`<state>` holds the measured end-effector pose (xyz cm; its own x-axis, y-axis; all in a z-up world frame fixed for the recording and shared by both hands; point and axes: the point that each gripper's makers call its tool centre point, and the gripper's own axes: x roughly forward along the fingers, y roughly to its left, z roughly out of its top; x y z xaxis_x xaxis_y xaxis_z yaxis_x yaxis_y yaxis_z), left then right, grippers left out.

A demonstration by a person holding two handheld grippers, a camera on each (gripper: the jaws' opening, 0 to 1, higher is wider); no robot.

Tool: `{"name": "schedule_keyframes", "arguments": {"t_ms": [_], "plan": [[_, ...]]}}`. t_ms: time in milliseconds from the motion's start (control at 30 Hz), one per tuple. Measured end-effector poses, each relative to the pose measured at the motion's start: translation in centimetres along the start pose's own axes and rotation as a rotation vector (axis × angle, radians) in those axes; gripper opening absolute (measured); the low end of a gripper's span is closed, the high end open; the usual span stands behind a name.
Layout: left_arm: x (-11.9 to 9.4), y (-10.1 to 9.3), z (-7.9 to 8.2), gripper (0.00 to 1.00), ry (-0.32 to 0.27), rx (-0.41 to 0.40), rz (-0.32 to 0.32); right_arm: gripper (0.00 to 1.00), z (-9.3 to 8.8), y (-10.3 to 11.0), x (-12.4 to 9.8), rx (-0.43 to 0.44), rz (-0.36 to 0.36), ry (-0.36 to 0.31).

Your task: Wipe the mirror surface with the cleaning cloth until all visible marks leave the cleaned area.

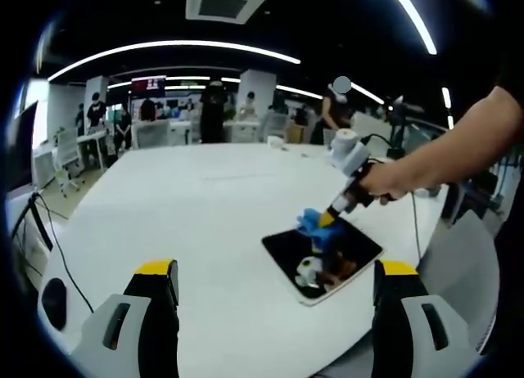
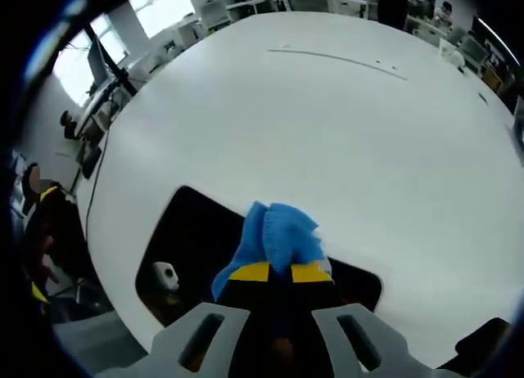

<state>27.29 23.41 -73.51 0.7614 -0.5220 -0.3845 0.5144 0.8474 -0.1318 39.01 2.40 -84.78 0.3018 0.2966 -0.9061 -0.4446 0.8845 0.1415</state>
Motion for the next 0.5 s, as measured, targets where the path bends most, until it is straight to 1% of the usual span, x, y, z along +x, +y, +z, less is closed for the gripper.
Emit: {"name": "schedule_keyframes", "arguments": {"t_ms": [267,400,500], "plan": [[0.07,-0.28,-0.08,1.0,0.004,0.001,-0.012,0.01,0.27,-0.51,0.59,-0.002,-0.004,0.003],[-0.02,-0.06,0.09,1.0,0.002,0.003,-0.01,0.01,0.33,-0.76,0.82,-0.004,-0.007,0.005],[-0.08,0.11,0.11,1.0,0.001,0.003,-0.008,0.01,0.16,-0.69,0.59,-0.004,-0.011,0.005]]}}
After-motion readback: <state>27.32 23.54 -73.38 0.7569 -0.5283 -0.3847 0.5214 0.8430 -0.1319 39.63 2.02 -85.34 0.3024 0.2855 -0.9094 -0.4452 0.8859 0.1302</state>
